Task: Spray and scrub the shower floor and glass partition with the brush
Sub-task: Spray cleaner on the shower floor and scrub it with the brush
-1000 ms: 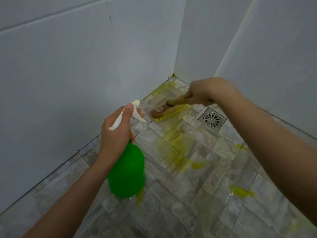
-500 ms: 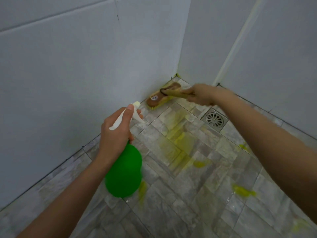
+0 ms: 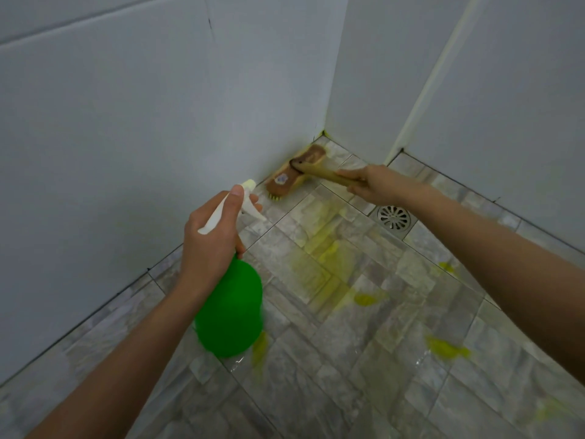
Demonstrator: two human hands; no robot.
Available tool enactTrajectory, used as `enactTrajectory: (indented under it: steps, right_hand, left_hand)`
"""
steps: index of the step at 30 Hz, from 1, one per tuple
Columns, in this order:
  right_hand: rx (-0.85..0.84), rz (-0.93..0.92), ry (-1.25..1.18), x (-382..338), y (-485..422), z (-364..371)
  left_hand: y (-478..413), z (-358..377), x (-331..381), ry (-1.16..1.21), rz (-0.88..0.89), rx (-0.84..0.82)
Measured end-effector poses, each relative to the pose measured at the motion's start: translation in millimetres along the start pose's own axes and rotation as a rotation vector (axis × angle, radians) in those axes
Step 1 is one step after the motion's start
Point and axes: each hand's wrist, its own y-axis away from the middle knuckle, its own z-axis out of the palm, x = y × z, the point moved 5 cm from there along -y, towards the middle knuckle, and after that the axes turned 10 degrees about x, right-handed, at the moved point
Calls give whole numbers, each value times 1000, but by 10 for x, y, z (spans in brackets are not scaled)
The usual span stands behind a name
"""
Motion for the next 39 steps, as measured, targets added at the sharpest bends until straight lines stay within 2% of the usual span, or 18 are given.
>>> enactTrajectory:
  steps: [2, 4, 9, 14, 17, 19, 22, 24, 26, 28, 31, 33, 35, 37, 39]
  right_hand:
    - [44, 59, 10, 5, -100, -55]
    - [20, 69, 41, -100, -147, -150]
    - [-126, -87, 18, -516, 92, -83]
    - [-265, 94, 128, -356, 255, -461]
    - [-123, 2, 79, -505, 180, -229]
    - [-87, -28, 45, -483, 144, -134]
    - [-226, 109, 90, -347, 238, -493]
    - [-289, 172, 203, -359, 326, -597]
    - [-167, 112, 214, -434, 280, -443]
    - [-82, 56, 101, -430, 282, -207]
    - [-196, 177, -13, -208, 328, -441]
    - [-283, 298, 58, -155, 473, -642]
    - [-216, 299, 148, -202, 478, -558]
    - [-83, 205, 96, -231, 418, -303]
    - [-72, 181, 52, -253, 456, -231]
  left_hand:
    - [0, 27, 7, -4, 5, -10]
    - [18, 55, 13, -2, 18, -23]
    - [64, 68, 34, 7, 14, -40]
    - [123, -21, 7, 21, -13, -45]
    - [155, -25, 14, 0, -8, -64]
    - [190, -32, 17, -2, -4, -64]
    - [230, -65, 27, -35, 25, -61]
    - [240, -102, 54, -26, 19, -53]
    - [235, -127, 61, -24, 16, -42]
    - [252, -125, 77, -26, 24, -47]
    - [286, -148, 90, -29, 27, -57]
    - [293, -190, 96, -28, 25, -47]
    - [284, -241, 125, -13, 21, -26]
    - [279, -247, 127, -19, 19, -21]
    - [305, -232, 139, -12, 24, -38]
